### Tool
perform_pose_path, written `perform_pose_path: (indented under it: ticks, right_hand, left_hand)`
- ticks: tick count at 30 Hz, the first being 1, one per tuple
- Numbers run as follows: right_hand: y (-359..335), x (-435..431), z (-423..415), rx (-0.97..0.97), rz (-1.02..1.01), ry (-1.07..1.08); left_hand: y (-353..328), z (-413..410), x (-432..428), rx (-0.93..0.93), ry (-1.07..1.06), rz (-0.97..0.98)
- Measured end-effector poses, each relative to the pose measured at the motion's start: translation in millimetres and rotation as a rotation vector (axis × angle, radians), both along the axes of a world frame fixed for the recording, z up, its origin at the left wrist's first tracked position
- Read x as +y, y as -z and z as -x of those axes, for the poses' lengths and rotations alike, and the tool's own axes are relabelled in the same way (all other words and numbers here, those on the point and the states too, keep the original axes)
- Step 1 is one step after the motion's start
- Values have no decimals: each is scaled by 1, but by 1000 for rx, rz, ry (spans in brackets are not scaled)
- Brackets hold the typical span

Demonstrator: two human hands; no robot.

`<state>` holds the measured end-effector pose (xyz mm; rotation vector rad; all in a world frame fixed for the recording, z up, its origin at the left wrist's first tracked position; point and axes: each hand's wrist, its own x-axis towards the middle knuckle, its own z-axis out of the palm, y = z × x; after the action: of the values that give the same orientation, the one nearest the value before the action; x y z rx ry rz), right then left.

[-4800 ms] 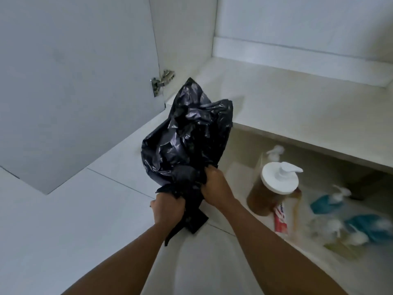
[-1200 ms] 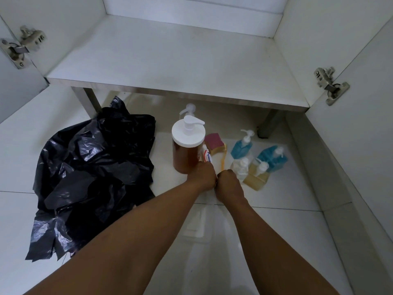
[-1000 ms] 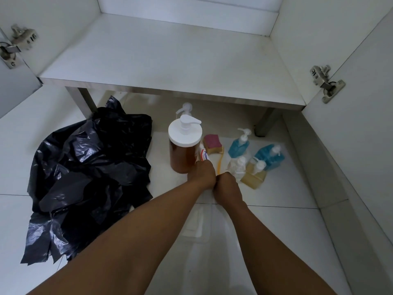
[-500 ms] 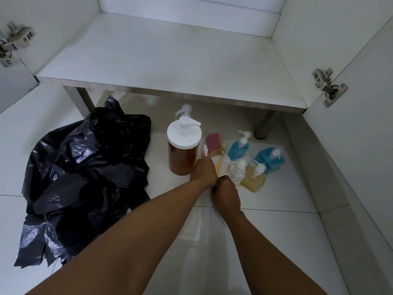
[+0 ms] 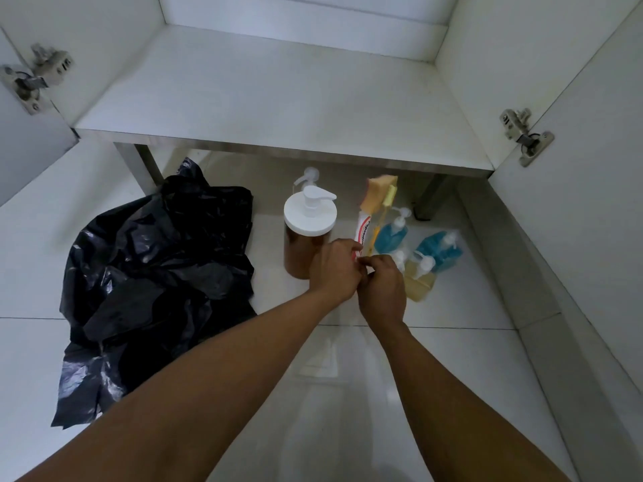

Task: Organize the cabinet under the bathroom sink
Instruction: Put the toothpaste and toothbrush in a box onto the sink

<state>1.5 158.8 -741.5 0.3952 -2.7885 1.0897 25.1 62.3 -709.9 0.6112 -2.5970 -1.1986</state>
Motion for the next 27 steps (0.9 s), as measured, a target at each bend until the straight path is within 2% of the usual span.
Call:
perform_pose_path:
  ticks: [4,8,12,16,19,21,27]
  right_hand:
    - [-12,-3,5,-58,10,21]
    - [-19,-2,2,-108,-49,36]
    - [-14,3,-20,-173,-17,0]
    - [-22,8,-37,-521,91,-125]
    - [-32,12,-45,-775,-15,-246]
    - [-36,10,-48,-884,-99,-294]
    - [-30,-5,-53,-959,-424,-338]
  left_hand:
    - [-1,-9,-12,-27,4,-106]
    - [1,-18,-22,-131,56,-125]
    - [2,-37,-25,-174,91,-159]
    - [1,-63,-35,-231,223,-279]
    - [3,-80,-48,-342,365,-293]
    - [6,-89,-54,-452,370,-287]
    - [9,-91,-61,-566,218,-353]
